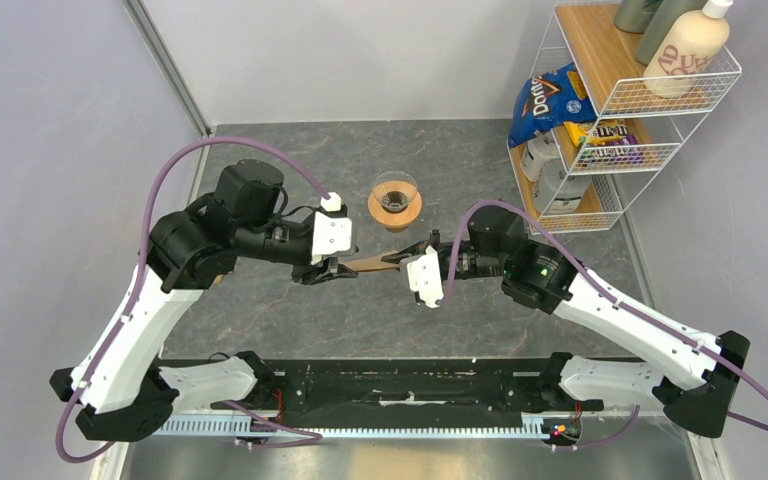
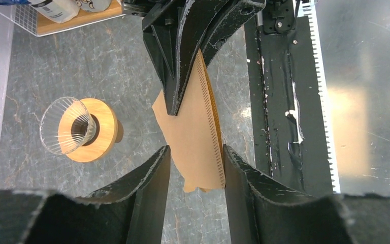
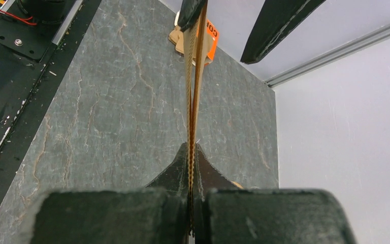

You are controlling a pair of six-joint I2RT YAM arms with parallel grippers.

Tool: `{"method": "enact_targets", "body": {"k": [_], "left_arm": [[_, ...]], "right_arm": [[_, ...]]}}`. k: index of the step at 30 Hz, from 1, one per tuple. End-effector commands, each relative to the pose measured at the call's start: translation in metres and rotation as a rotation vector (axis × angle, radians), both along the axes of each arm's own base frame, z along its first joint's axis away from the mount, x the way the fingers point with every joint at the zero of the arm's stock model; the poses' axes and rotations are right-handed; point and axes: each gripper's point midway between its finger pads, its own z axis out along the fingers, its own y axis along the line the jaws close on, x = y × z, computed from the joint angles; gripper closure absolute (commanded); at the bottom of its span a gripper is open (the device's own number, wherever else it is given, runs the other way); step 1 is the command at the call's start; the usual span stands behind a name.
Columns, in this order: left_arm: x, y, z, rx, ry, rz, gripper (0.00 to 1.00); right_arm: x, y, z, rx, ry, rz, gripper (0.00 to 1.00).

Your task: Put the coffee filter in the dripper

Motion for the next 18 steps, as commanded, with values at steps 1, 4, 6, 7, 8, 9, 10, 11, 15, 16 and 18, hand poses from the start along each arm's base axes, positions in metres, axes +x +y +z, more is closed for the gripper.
{"method": "enact_targets", "body": {"k": [1,4,6,7,8,9,10,11,15,16,18], "left_arm": [[0.003,-0.003,-0.003,0.016,-0.038,-0.016,0.52],[0.003,-0.004,-0.006,0.027,-0.041,-0.022,0.54],[0.004,-0.006,-0.007,0.027,-0.044,-0.023,0.54],[0.004,-0.007,-0.007,0.026,-0.049,-0.026,0.54],[0.004,-0.008,-0.009,0.028,-0.048,-0.026,0.55],[0.004,-0.009,-0.009,0.030,-0.050,-0.029,0.56],[0.004,-0.010,-0.010,0.031,-0.050,-0.031,0.59],[0.004,-0.010,-0.011,0.033,-0.052,-0.034,0.61],[0.001,-0.015,-0.016,0.036,-0.056,-0.059,0.70],[0.001,-0.016,-0.017,0.036,-0.056,-0.061,0.73],[0.001,-0.019,-0.018,0.031,-0.055,-0.064,0.83]], "right_arm": [[-0.003,0.003,0.032,0.078,-0.043,0.012,1.00],[-0.004,0.005,0.034,0.084,-0.046,0.014,1.00],[-0.005,0.006,0.035,0.088,-0.044,0.020,1.00],[-0.005,0.006,0.036,0.091,-0.045,0.021,1.00],[-0.006,0.007,0.036,0.092,-0.042,0.026,1.00],[-0.007,0.008,0.036,0.096,-0.040,0.028,1.00],[-0.008,0.008,0.037,0.098,-0.037,0.029,1.00],[-0.009,0.009,0.038,0.103,-0.033,0.028,1.00],[-0.008,0.011,0.042,0.119,-0.024,0.024,1.00],[-0.008,0.011,0.043,0.121,-0.021,0.023,1.00],[-0.008,0.013,0.046,0.131,-0.005,0.021,1.00]]}}
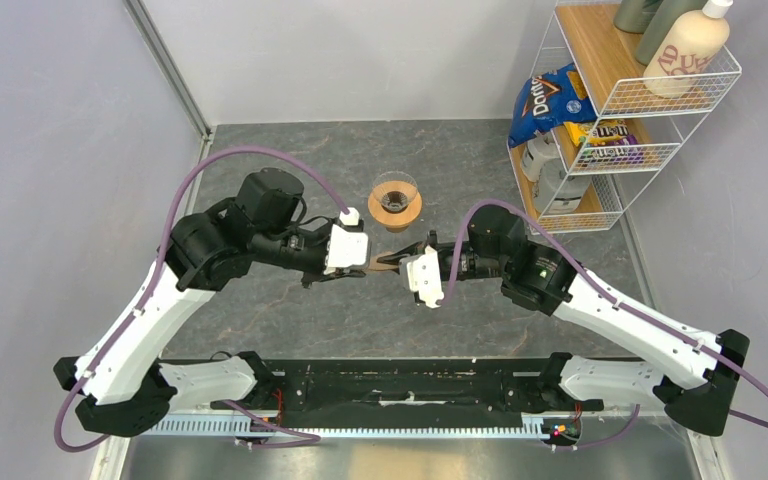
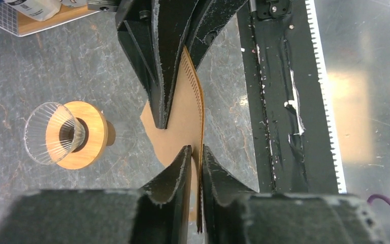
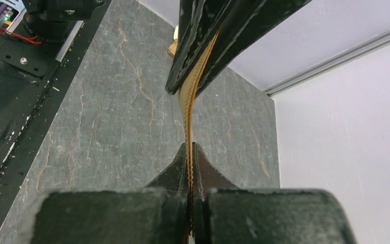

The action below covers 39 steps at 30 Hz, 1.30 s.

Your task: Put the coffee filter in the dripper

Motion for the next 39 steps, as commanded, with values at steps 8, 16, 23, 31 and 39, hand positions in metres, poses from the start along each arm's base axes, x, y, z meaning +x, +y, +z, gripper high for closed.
{"method": "enact_targets", "body": {"k": [8,16,23,31,39], "left_arm": [[0.034,-0.017,0.014,-0.156,-0.047,0.209,0.98],[0.076,0.006,0.037,-0.335,0.010,0.510,0.98],[0.078,0.007,0.050,-0.508,0.263,0.517,0.98],[0.041,-0.003,0.065,-0.541,0.334,0.256,0.98],[0.033,-0.012,0.063,-0.509,0.401,0.210,0.98]], "right_arm": [[0.002,0.008,0.046,0.128,0.158,-0.067,0.85],[0.010,-0.023,0.032,0.103,0.338,-0.257,0.40],[0.028,-0.044,0.047,0.181,0.463,-0.375,0.47],[0.058,-0.054,0.065,0.259,0.522,-0.464,0.43],[0.036,-0.030,0.093,0.260,0.571,-0.228,0.53]]}}
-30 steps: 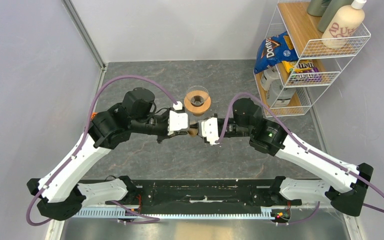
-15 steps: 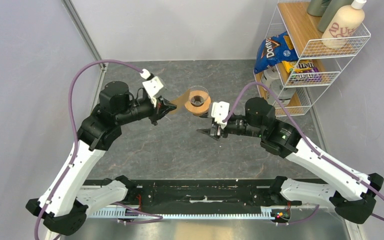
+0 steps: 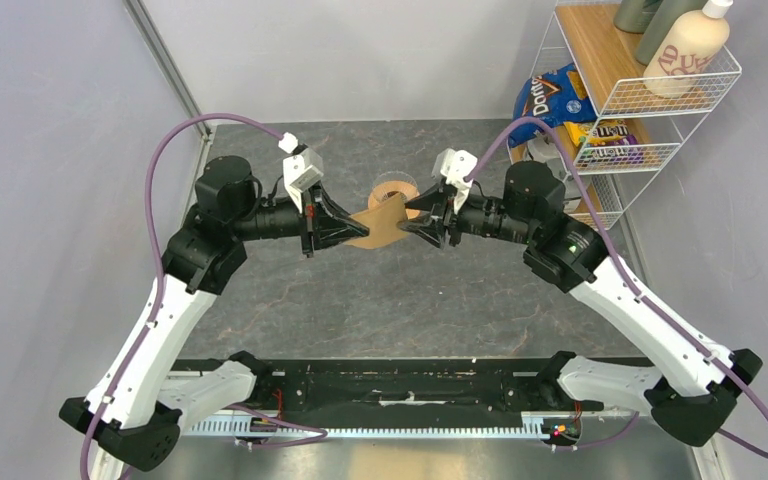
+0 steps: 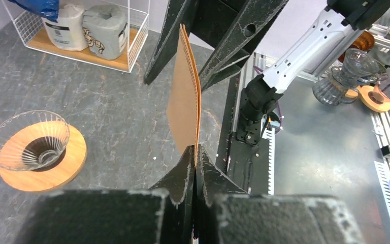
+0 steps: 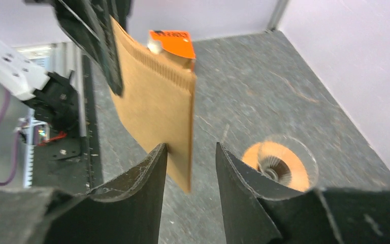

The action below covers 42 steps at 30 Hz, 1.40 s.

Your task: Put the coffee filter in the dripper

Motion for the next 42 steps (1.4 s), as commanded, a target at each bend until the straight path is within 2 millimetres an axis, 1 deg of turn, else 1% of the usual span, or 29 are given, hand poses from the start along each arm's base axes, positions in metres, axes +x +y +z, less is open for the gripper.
{"method": "enact_targets", "body": {"k": [1,3,7,8,12,16,18,22,24,26,28,30,32,33,35,36,37,40,42], "left_arm": [[-0.013,-0.006,0.017,-0.034,-0.005,-0.064,0.98],[-0.012,-0.009,0.016,-0.031,-0.004,-0.067,0.98],[-0.012,-0.015,0.019,-0.040,-0.001,-0.085,0.98],[-0.012,-0.017,0.019,-0.041,-0.003,-0.091,0.98],[-0.010,-0.021,0.017,-0.041,0.013,-0.099,0.98],[0.001,-0.021,0.016,-0.038,0.010,-0.050,0.98],[0.008,-0.026,0.015,-0.035,0.019,-0.025,0.98],[0.012,-0.034,0.011,-0.020,0.024,-0.020,0.98],[0.011,-0.038,0.010,-0.007,0.020,-0.022,0.98],[0.012,-0.038,0.009,0.009,0.010,-0.011,0.98],[0.011,-0.030,0.007,0.043,-0.006,0.009,0.97],[0.007,-0.017,0.009,0.041,-0.022,0.020,0.88],[0.006,-0.001,0.007,0.020,0.007,0.039,0.86],[0.004,0.006,0.007,0.016,0.014,0.040,0.83],[0.003,0.020,-0.002,0.060,0.013,0.067,0.63],[0.002,0.026,-0.003,0.081,-0.009,0.075,0.56],[0.000,0.032,-0.005,0.098,-0.014,0.090,0.52],[-0.008,0.051,-0.010,0.154,-0.070,0.107,0.49],[-0.013,0.060,-0.011,0.198,-0.125,0.111,0.49]], "right_arm": [[-0.025,0.020,0.046,0.111,-0.017,0.178,0.60],[-0.029,0.025,0.051,0.123,-0.007,0.208,0.72],[-0.028,0.035,0.047,0.107,-0.002,0.239,0.95],[-0.028,0.036,0.048,0.108,-0.008,0.244,1.00],[-0.037,0.038,0.048,0.097,-0.035,0.285,1.00],[-0.044,0.040,0.039,0.064,-0.038,0.300,1.00],[-0.048,0.047,0.038,0.064,-0.020,0.299,1.00],[-0.055,0.059,0.037,0.062,-0.012,0.309,1.00],[-0.053,0.060,0.035,0.060,0.001,0.296,1.00],[-0.044,0.059,0.035,0.062,0.005,0.242,1.00],[-0.035,0.052,0.038,0.063,-0.019,0.195,1.00],[-0.023,0.042,0.040,0.069,-0.016,0.141,1.00],[-0.014,0.032,0.039,0.069,-0.001,0.097,1.00],[-0.010,0.027,0.038,0.071,0.008,0.073,1.00],[-0.004,0.019,0.037,0.072,0.013,0.040,1.00],[0.000,0.014,0.037,0.075,0.017,0.020,1.00],[0.003,0.010,0.038,0.078,0.015,0.005,1.00],[0.007,-0.001,0.038,0.066,-0.021,-0.012,1.00],[0.006,-0.004,0.033,0.041,-0.055,-0.005,1.00]]}}
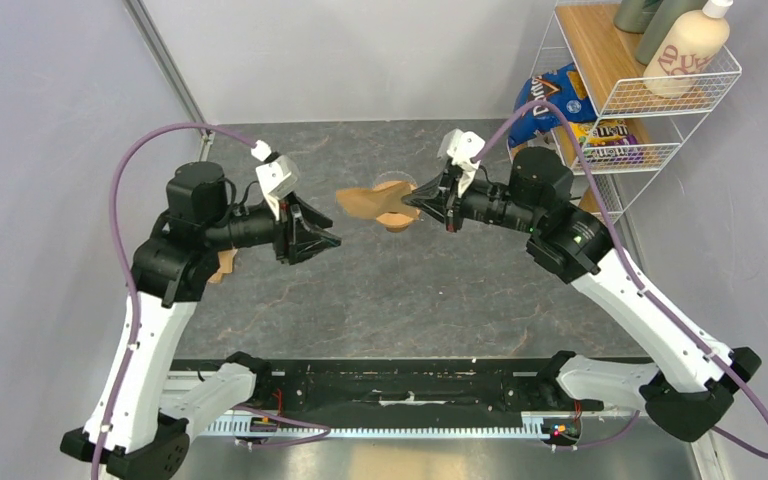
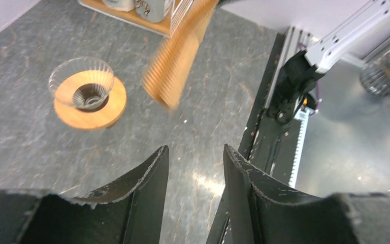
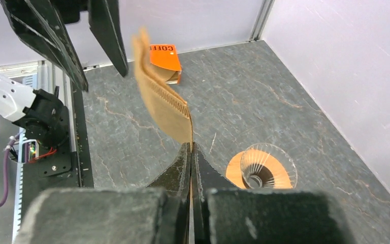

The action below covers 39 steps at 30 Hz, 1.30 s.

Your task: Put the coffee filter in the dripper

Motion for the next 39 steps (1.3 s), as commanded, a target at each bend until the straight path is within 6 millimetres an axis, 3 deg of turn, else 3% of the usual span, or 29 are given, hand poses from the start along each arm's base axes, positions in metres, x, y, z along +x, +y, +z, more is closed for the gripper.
{"method": "enact_targets", "body": {"k": [1,9,14,15,17,23,39], "left_arm": [[-0.022,0.021,0.002,0.107,-0.142,-0.039,0.49],[-0.028,0.018,0.041,0.084,-0.276,-0.099,0.48],[-0.046,0.015,0.038,0.112,-0.314,-0.242,0.44],[-0.050,0.014,0.036,0.111,-0.299,-0.267,0.33],[-0.048,0.011,0.032,0.115,-0.277,-0.272,0.28],[-0.031,0.006,0.033,0.111,-0.287,-0.243,0.31],[-0.028,-0.009,0.012,0.159,-0.278,-0.287,0.46]], "right_arm": [[-0.007,-0.013,0.002,-0.018,-0.078,0.002,1.00],[-0.035,-0.014,-0.012,-0.092,-0.261,0.181,1.00],[-0.039,-0.013,-0.017,-0.124,-0.316,0.236,1.00],[-0.041,-0.012,-0.017,-0.126,-0.322,0.251,1.00],[-0.042,-0.009,-0.016,-0.124,-0.339,0.268,1.00],[-0.048,-0.006,-0.017,-0.133,-0.356,0.296,1.00],[-0.054,0.003,-0.017,-0.122,-0.349,0.312,1.00]]}}
